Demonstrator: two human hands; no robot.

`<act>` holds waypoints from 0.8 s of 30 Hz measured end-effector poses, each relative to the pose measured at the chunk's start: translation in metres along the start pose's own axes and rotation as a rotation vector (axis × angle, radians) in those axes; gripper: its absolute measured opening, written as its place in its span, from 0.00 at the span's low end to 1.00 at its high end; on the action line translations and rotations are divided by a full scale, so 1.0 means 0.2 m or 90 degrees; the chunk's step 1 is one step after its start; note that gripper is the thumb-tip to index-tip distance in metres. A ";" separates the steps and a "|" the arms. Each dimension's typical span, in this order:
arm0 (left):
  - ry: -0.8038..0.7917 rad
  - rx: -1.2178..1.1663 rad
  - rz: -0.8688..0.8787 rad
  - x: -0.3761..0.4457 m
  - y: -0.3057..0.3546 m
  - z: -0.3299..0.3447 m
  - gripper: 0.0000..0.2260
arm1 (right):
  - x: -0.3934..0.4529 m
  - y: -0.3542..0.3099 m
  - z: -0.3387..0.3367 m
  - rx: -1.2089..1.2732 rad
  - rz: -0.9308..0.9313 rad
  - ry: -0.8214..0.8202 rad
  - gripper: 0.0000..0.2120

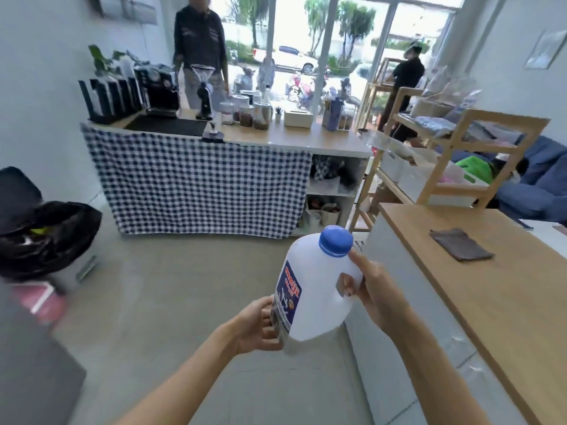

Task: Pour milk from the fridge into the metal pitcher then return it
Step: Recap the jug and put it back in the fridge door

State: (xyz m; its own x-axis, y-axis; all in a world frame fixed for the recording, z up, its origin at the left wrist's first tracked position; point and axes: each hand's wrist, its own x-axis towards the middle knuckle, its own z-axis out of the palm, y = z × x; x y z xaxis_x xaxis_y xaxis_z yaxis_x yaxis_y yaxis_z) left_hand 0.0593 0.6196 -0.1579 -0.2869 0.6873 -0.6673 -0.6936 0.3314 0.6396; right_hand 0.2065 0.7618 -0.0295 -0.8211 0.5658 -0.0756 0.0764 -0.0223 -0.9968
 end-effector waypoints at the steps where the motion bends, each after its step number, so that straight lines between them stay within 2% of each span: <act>1: 0.011 -0.003 0.002 -0.03 0.00 -0.06 0.14 | 0.01 0.00 0.06 -0.001 -0.001 -0.013 0.26; 5: 0.064 -0.056 0.029 -0.25 -0.03 -0.43 0.15 | 0.07 0.00 0.45 0.002 0.015 -0.109 0.28; 9: 0.136 -0.130 0.066 -0.49 -0.10 -0.71 0.16 | 0.11 -0.01 0.81 -0.013 0.019 -0.208 0.22; 15: 0.241 -0.258 0.169 -0.81 -0.27 -1.06 0.16 | 0.11 -0.03 1.30 -0.022 0.037 -0.388 0.19; 24: 0.439 -0.478 0.278 -1.21 -0.57 -1.24 0.15 | -0.03 -0.06 1.89 -0.028 0.055 -0.619 0.17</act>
State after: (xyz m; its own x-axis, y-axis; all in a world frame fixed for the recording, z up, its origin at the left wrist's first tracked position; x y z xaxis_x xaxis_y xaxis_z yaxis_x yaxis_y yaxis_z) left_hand 0.0440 0.2545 -0.1648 -0.7488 0.0642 -0.6597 -0.6000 -0.4886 0.6335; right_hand -0.0031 0.4466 -0.0262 -0.9184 -0.3637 -0.1558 0.1630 0.0109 -0.9866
